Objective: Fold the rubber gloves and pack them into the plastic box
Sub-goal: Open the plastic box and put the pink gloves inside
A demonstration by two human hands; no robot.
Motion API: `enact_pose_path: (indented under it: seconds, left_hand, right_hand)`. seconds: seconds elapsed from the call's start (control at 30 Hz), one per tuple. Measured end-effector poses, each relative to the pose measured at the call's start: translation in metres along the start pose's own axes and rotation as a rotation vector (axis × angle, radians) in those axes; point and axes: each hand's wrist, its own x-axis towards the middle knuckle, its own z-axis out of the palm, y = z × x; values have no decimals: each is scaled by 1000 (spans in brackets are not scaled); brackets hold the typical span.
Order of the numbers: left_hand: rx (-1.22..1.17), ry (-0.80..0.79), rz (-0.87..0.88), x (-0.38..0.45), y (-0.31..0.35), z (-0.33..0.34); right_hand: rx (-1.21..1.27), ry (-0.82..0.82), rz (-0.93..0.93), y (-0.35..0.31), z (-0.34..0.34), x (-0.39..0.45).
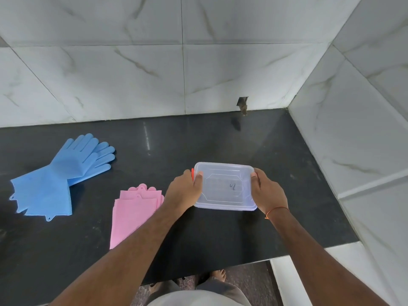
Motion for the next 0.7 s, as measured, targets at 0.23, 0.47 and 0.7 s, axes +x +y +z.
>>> enact_pose_path:
  seconds: [0.23, 0.47, 0.7]
  left_hand:
    - [-179, 151, -5, -2, -13, 9]
    - [-482, 56, -68, -3, -31, 11]
    - [-769, -71, -323, 11, -44, 13]
  right_hand:
    - [120, 18, -27, 1, 13, 6]
    - [290, -24, 28, 5, 19, 10]
    - [705, -118, 224, 10, 24, -1]
